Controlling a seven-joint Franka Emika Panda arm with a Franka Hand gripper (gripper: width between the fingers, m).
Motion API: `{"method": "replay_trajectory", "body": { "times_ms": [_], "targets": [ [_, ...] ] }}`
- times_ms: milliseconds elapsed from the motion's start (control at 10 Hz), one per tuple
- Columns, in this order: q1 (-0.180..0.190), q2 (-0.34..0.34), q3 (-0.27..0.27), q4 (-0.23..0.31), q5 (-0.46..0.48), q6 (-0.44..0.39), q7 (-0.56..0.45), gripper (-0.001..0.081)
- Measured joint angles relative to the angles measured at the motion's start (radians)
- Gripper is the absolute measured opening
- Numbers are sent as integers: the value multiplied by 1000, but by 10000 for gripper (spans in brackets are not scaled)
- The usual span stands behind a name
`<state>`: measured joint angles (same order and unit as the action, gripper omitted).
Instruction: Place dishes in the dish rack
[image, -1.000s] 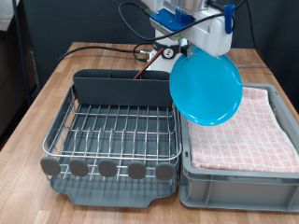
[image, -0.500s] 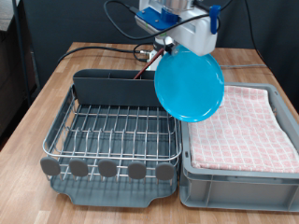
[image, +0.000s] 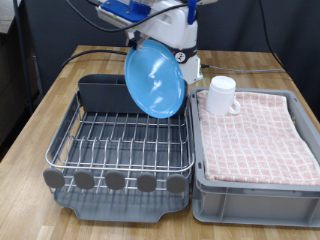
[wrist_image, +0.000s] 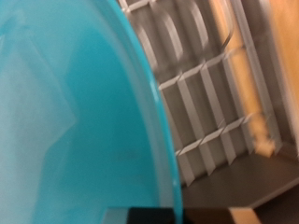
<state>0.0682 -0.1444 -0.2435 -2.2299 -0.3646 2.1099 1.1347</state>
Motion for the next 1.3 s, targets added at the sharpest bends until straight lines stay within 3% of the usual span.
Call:
{"method": "replay_trajectory", "body": {
  "times_ms": [200,400,900,1300],
  "targets": [
    [-14,-8,-25,-13,-20,56,-54,18],
    [-14,-7,-26,-13,-19,54,-64,18],
    [-21,-7,-74,19,-91,109,-305,18],
    [-28,7,-121,39,-131,206,-476,18]
  ]
}}
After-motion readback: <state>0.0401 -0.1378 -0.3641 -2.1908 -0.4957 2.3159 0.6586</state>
